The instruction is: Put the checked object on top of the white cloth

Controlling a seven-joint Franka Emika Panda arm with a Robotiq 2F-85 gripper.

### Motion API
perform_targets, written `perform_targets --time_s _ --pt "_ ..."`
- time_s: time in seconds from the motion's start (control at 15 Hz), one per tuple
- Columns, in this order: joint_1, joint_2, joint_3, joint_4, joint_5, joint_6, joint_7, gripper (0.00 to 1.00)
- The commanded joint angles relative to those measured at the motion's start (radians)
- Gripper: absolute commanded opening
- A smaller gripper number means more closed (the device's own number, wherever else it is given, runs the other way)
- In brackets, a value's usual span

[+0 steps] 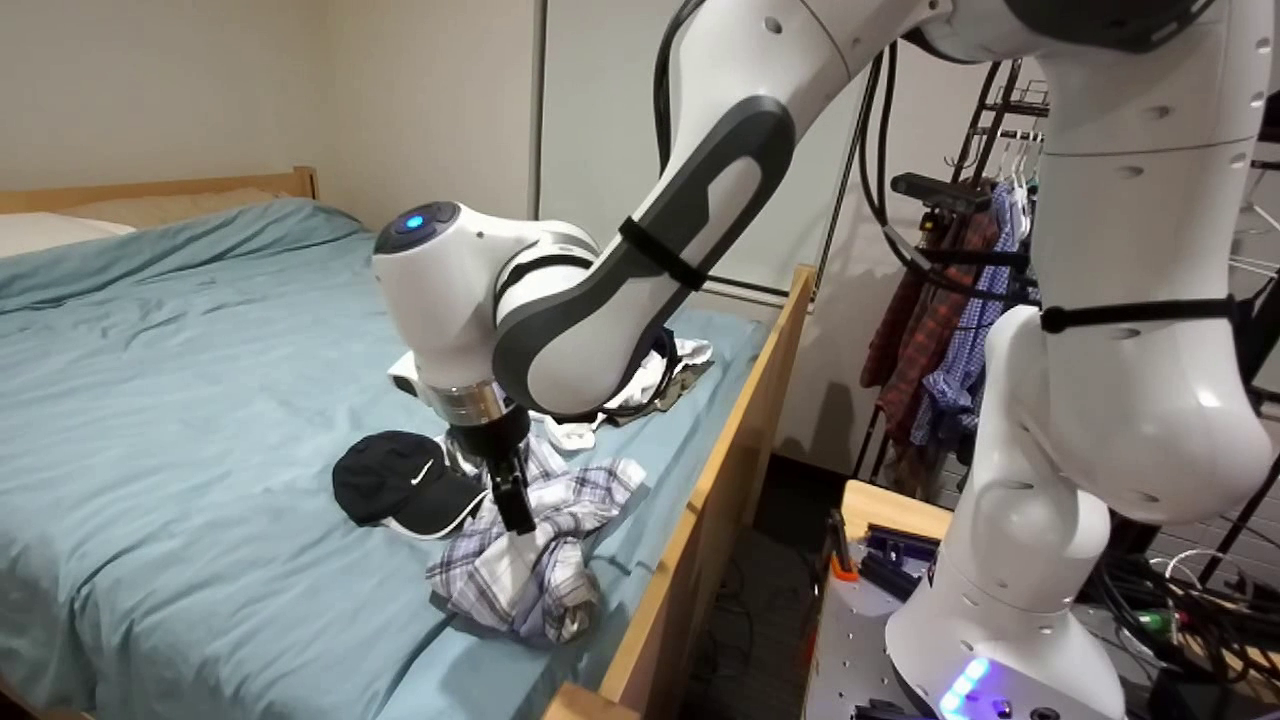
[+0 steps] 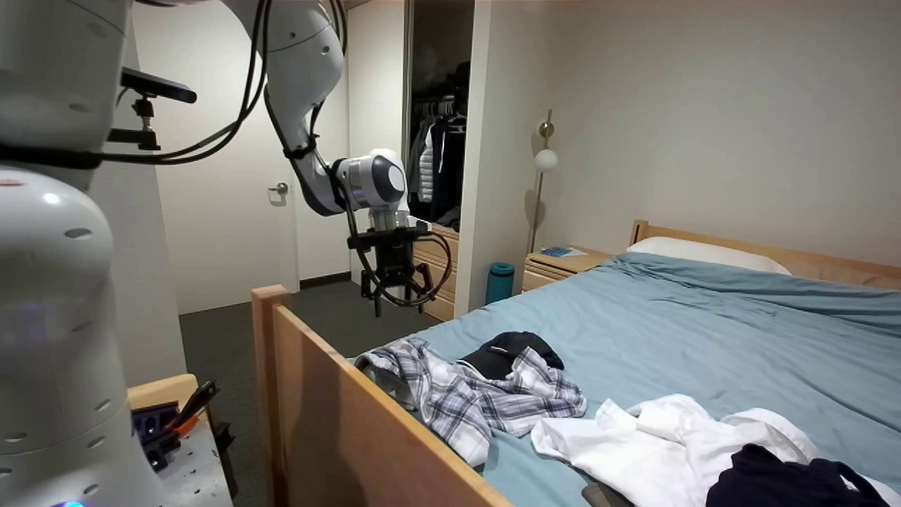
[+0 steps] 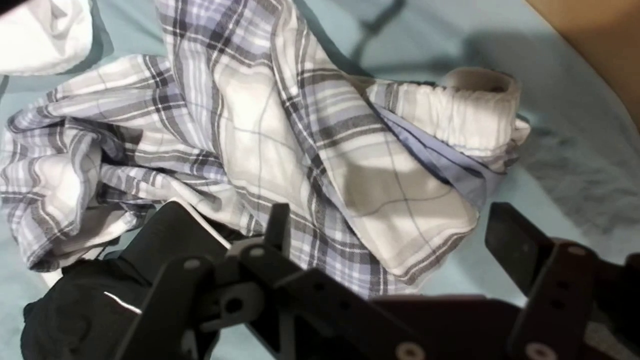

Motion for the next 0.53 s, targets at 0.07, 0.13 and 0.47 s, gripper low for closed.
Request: perform_targets --time_s 0.07,0.13,0.47 --pt "-0.002 0.044 0.010 0.015 -0.089 0.012 -0.124 1.00" --pt "-0.012 0.066 0.009 0.023 -0.103 0.052 -0.167 1.00" --pt "-0.016 0.183 0.008 0.060 -0.178 0.118 -0.327 1.00"
